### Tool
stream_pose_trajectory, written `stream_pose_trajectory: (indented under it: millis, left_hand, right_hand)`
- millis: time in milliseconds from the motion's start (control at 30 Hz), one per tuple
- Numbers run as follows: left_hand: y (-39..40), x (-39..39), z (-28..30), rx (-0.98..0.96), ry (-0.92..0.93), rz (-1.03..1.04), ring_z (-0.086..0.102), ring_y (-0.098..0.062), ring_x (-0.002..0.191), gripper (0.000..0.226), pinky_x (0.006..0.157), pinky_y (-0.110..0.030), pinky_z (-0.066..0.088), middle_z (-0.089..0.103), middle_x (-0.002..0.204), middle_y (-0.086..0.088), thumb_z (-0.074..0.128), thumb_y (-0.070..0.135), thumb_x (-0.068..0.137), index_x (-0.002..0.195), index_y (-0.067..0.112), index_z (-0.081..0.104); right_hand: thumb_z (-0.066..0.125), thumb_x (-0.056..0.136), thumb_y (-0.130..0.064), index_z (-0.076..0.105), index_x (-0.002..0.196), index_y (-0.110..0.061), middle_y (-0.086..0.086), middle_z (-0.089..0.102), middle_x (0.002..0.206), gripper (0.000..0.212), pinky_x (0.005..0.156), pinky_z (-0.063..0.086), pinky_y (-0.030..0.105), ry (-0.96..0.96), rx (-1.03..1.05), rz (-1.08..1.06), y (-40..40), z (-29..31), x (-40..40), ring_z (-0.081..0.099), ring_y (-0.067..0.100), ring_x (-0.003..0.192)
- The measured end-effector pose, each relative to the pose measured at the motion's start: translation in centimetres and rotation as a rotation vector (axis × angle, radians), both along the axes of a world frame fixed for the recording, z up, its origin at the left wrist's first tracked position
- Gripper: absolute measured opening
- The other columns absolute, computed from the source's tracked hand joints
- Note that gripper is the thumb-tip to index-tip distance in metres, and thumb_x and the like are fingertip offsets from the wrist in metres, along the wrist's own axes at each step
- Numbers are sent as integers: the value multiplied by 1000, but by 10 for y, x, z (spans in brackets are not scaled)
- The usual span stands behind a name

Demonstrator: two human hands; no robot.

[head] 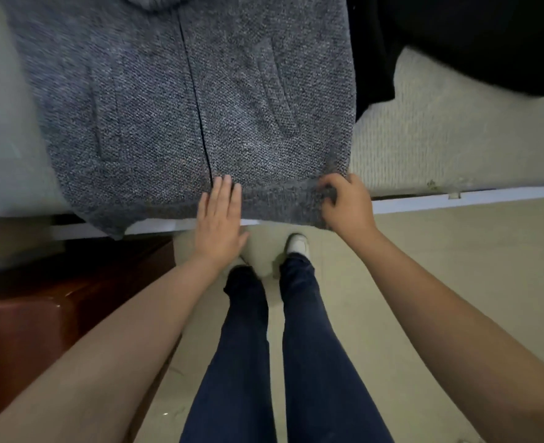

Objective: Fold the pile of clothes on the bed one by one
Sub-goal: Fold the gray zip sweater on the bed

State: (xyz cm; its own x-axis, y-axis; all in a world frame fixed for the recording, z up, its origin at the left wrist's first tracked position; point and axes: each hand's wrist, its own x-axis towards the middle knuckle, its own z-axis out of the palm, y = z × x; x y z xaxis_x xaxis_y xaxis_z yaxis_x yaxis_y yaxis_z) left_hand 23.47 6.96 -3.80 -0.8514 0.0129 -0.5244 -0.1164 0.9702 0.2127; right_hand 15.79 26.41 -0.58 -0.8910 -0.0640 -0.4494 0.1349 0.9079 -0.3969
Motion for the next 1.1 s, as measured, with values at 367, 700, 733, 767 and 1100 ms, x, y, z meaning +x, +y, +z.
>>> stream_pose_trajectory:
  millis: [367, 700, 733, 767, 1100]
  left_hand:
    - [29, -18, -20, 105, 234, 254, 17, -19, 141, 59, 111, -32, 0, 23, 151, -8, 44, -4, 86, 142, 9, 30]
    - [9, -67, 48, -58, -112, 224, 56, -38, 97, 19, 68, -37, 39, 59, 104, -21, 43, 1, 85, 96, -3, 58]
    - [9, -70, 53, -58, -121, 224, 56, -38, 96, 18, 67, -36, 38, 60, 103, -21, 43, 2, 85, 95, -2, 58]
    - [8, -71, 56, -57, -119, 226, 57, -38, 95, 18, 67, -36, 38, 60, 102, -20, 44, 2, 84, 94, -2, 58]
    - [-14, 15, 12, 67, 56, 752, 26, -21, 138, 63, 110, -33, 24, 30, 149, -10, 52, 2, 83, 142, 12, 31]
  right_hand:
    - [49, 81, 8, 67, 93, -15, 1, 51, 63, 31, 33, 27, 12, -151, -76, 26, 22, 62, -68, 41, 3, 39]
    - [57, 79, -58, 0, 146, -6, 11, 4, 155, 102, 112, -2, 51, 49, 395, 910, -41, 26, -9, 1, 27, 142]
    - [56, 80, -57, -3, 145, -5, 12, 1, 155, 102, 112, -2, 50, 13, 372, 846, -46, 21, -5, -1, 28, 142]
    - [55, 83, -53, -3, 145, -4, 12, 0, 155, 98, 113, -2, 48, 3, 338, 779, -51, 18, -3, -1, 28, 143]
    - [32, 92, -3, 10, 146, -7, 9, 17, 153, 58, 113, 7, 27, 55, 255, 881, -43, 34, -50, 16, 19, 141]
